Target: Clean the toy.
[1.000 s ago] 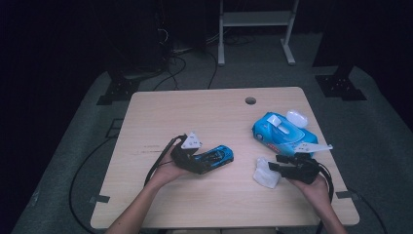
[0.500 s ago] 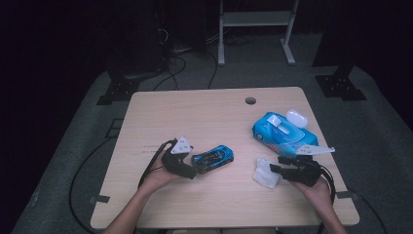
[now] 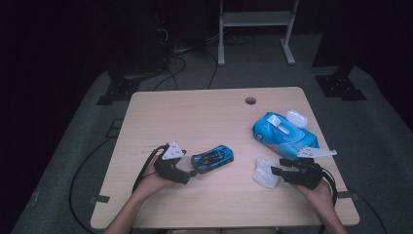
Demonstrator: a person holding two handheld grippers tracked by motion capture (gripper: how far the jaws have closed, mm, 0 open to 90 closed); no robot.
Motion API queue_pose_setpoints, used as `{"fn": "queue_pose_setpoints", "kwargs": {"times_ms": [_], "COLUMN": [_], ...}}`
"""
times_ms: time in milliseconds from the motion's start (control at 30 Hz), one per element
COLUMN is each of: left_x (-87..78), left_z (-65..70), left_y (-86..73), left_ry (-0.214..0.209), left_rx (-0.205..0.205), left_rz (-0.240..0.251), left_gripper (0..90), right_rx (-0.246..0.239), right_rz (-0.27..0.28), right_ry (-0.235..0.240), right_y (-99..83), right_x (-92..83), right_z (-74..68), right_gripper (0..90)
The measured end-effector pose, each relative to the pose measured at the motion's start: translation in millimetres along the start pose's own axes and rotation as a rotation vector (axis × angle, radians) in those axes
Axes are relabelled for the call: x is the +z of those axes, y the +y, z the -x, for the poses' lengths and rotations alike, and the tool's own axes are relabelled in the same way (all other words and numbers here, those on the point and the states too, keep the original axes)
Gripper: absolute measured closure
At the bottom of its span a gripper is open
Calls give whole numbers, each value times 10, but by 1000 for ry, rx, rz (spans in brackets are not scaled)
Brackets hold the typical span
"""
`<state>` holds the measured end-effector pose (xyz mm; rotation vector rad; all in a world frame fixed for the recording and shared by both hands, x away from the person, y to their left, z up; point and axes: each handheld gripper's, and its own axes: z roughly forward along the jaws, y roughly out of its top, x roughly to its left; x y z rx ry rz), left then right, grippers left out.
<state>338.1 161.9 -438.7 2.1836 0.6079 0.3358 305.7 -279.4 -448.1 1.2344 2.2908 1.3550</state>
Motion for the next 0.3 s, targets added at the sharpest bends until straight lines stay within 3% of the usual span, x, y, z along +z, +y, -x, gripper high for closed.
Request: {"fn": "queue_pose_setpoints", "kwargs": {"times_ms": [200, 300], "left_x": [-54, -87], "left_z": [63, 88], "left_y": [-94, -145], "left_ry": [-1, -8], "left_rx": [3, -18], "left_rz": [-1, 17], "left_gripper": [113, 106], "right_rx": [0, -4], "right_rz": [0, 2], "right_ry": [5, 5], "right_y": [-25, -28], "right_x": [-1, -2], "right_z": [-13, -16], "right_gripper": [420, 419]}}
